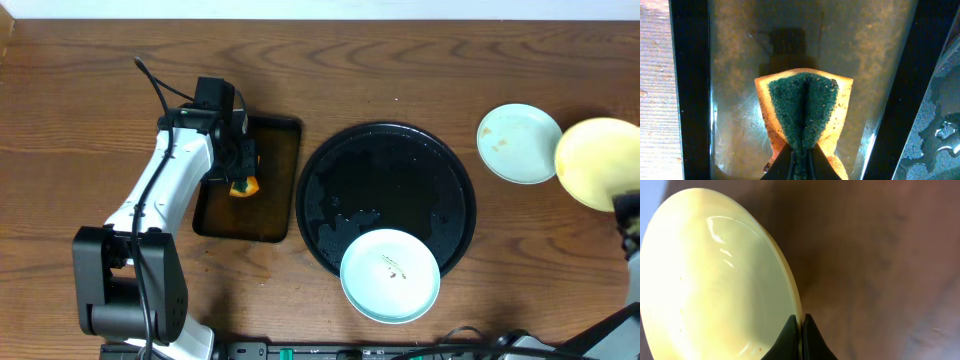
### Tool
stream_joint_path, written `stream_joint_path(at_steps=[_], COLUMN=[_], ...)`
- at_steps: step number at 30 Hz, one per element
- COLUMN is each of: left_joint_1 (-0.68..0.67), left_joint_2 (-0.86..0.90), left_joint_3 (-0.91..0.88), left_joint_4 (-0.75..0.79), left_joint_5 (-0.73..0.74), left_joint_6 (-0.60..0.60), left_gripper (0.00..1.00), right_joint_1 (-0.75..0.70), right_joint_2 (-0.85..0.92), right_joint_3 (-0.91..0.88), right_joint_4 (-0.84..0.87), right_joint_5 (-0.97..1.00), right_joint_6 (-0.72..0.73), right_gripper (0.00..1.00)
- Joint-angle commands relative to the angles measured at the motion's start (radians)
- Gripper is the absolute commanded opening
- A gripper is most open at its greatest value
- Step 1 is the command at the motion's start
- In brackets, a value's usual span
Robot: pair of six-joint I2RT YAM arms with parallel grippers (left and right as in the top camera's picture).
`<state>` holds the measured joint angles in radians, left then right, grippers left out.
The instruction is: Clean dirty plates on tray and stack at the side
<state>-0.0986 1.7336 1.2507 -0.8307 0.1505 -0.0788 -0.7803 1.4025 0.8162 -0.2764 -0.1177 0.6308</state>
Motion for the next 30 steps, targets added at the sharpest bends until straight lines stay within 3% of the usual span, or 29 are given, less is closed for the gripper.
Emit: stream_joint_path(at_steps=[1, 10, 22, 26, 28, 30], left_joint_1=[0.002, 0.002, 0.002, 0.002, 0.002, 0.002], left_joint_2=[-0.003, -0.003, -0.003, -0.003, -0.003, -0.003], left_joint_3=[-0.004, -0.004, -0.004, -0.004, -0.004, -0.004], left_joint_4=[-0.003, -0.002, -0.002, -0.003, -0.003, -0.003], left_joint_5=[-0.002, -0.002, -0.002, -0.002, -0.002, -0.002], left_joint_6=[-0.009, -0.009, -0.009, -0.009, -0.009, -0.009], left_gripper=[0.08, 0.08, 0.08, 0.08, 0.08, 0.08], right_joint_1=[0.111, 0.353, 0.402, 0.402, 0.402, 0.402], right_joint_2=[-0.010, 0.039, 0.248, 0.252, 0.252, 0.251], right_joint_3=[0.001, 0.001, 0.001, 0.001, 0.001, 0.001], right_joint_4=[0.062, 0.196, 0.306, 0.349, 0.351, 0.345], right_joint_5=[-0.040, 0.144, 0.154, 0.142, 0.116, 0.068], right_joint_6=[-0.066, -0.116, -0.105, -0.109, -0.127, -0.152], right_gripper=[0.01, 0.01, 0.01, 0.34, 0.40, 0.40])
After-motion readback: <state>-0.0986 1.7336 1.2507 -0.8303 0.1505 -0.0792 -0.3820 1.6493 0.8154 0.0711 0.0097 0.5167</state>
